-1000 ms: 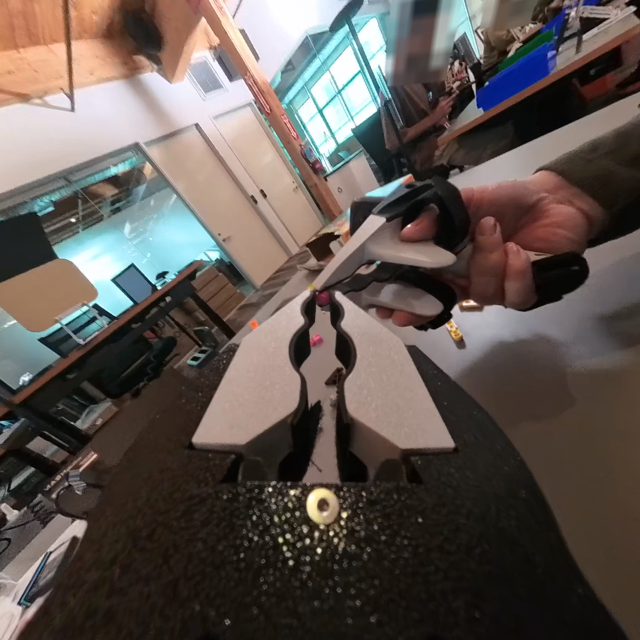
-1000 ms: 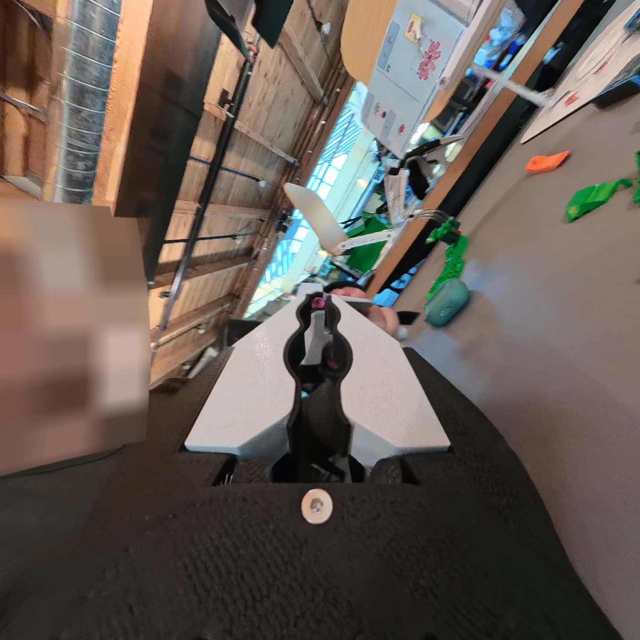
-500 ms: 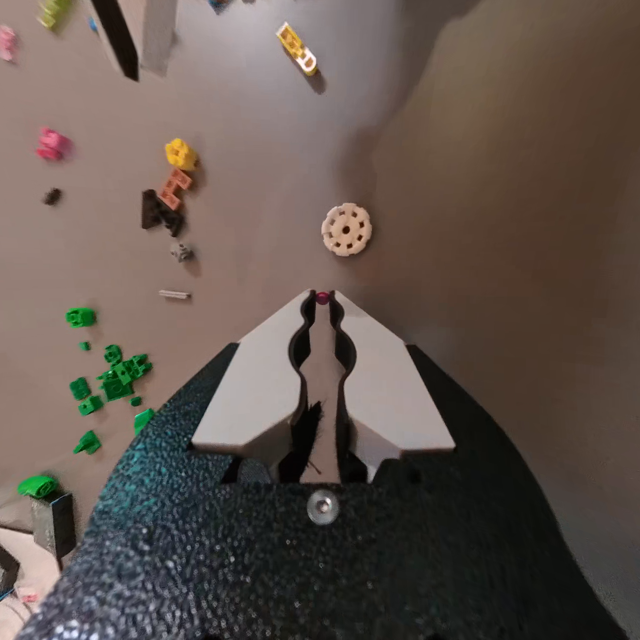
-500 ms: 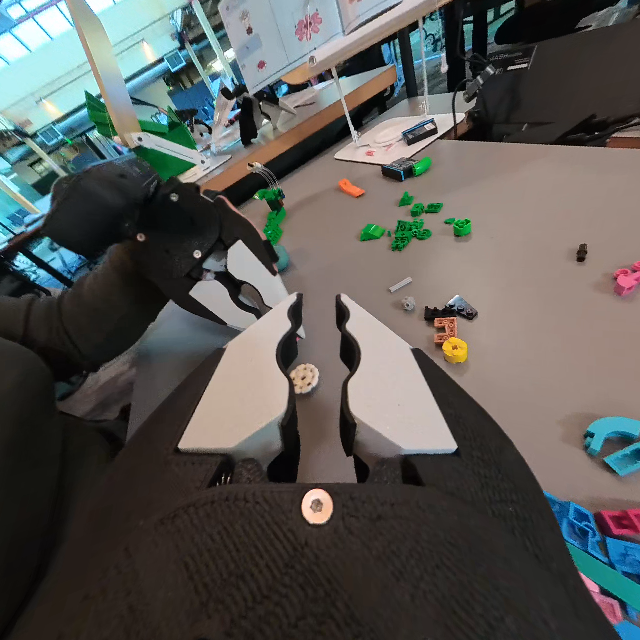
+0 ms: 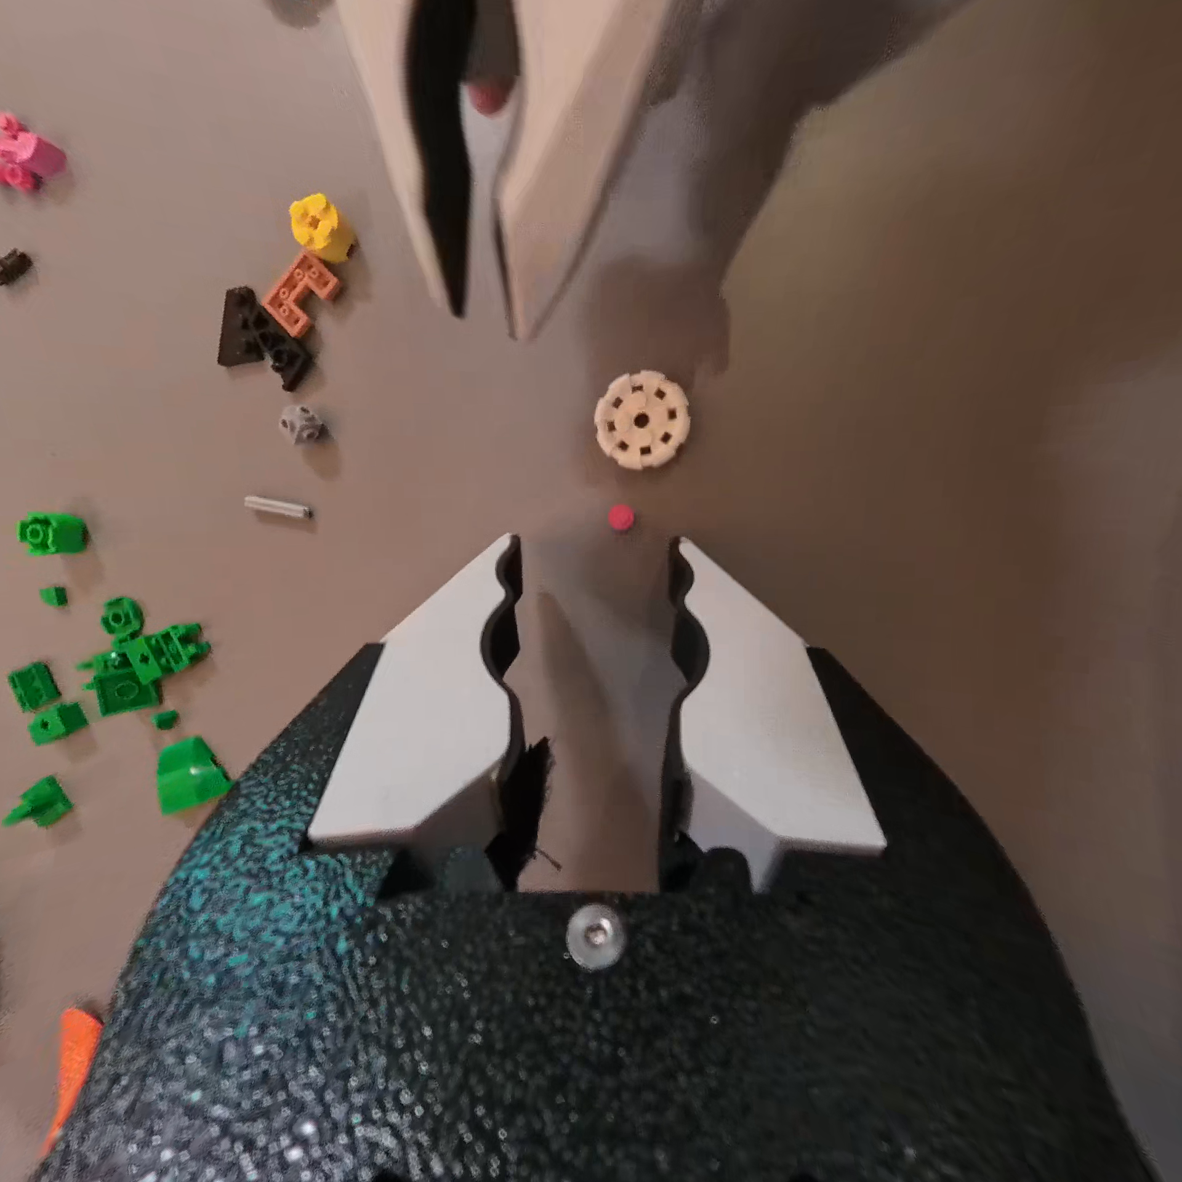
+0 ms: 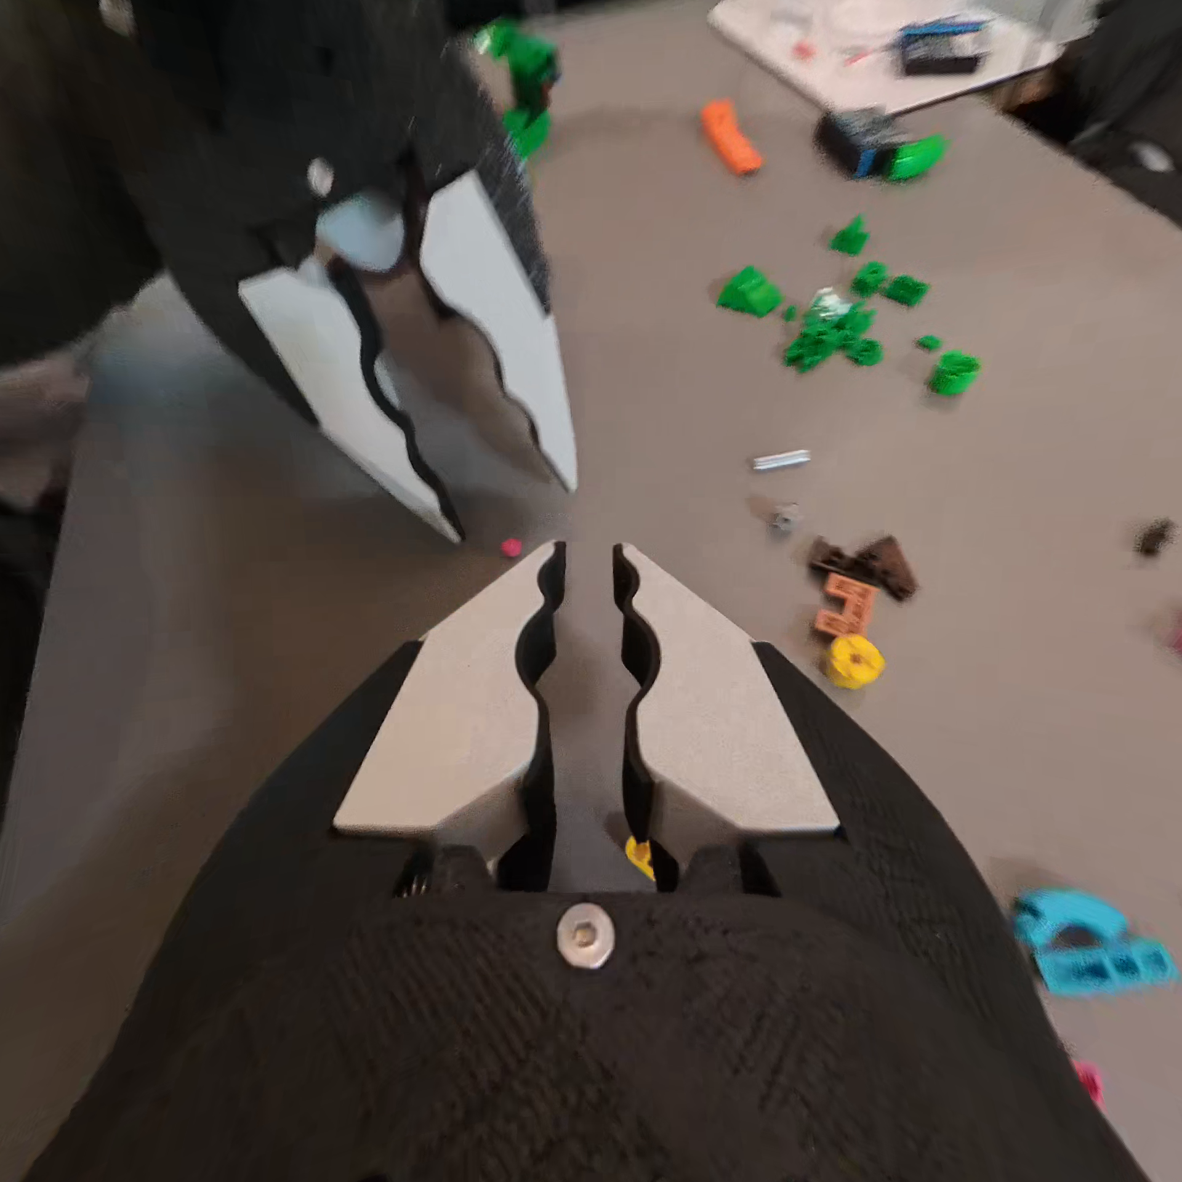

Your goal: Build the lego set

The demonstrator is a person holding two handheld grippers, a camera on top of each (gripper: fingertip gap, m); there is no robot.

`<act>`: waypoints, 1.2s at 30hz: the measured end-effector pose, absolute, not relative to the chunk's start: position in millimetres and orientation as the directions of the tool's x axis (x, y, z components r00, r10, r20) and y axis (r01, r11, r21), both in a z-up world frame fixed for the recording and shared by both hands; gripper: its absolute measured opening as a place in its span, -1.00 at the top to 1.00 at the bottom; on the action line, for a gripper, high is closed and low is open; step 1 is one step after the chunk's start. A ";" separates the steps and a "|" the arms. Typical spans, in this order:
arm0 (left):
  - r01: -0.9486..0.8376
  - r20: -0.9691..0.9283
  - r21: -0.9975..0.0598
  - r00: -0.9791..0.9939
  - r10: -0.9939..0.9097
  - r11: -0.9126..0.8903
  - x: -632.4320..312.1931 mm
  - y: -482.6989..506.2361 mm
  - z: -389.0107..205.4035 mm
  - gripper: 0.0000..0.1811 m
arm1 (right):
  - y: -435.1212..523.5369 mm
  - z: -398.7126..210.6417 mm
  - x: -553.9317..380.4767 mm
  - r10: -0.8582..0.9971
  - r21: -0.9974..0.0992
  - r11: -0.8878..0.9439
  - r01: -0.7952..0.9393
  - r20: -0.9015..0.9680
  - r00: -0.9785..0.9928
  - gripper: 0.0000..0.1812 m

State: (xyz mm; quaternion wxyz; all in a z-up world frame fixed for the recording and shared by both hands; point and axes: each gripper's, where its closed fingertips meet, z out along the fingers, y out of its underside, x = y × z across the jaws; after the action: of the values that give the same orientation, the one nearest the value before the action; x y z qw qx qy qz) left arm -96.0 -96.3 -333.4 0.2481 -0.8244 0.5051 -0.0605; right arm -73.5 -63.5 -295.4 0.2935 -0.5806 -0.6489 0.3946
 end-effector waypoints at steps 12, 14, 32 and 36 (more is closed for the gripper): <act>-0.660 -0.187 -0.656 0.612 -0.769 -0.366 -109.2 -143.1 -296.2 0.54 | -102.0 -332.6 -93.8 0.906 -0.655 0.321 0.685 0.000 -0.424 0.84; -0.648 -0.181 -0.665 0.623 -0.761 -0.372 -108.0 -147.7 -295.0 0.53 | -101.6 -333.9 -94.2 0.903 -0.636 0.332 0.697 0.001 -0.429 0.84; -0.400 0.040 -0.794 0.717 -0.696 -0.458 -59.2 -110.2 -316.6 0.23 | -89.4 -326.2 -60.5 0.884 -0.625 0.390 0.676 0.047 -0.466 0.93; -0.430 0.023 -0.771 0.718 -0.695 -0.470 -52.7 -95.6 -328.2 0.24 | -88.6 -325.3 -65.9 0.885 -0.654 0.395 0.645 0.081 -0.459 0.93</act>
State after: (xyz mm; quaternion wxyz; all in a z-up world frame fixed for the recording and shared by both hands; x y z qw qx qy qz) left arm -52.7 -95.6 -328.2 0.3913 -0.8403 0.3347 -0.1696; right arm -65.9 -88.6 -325.3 0.2144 -0.4740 -0.8070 0.2793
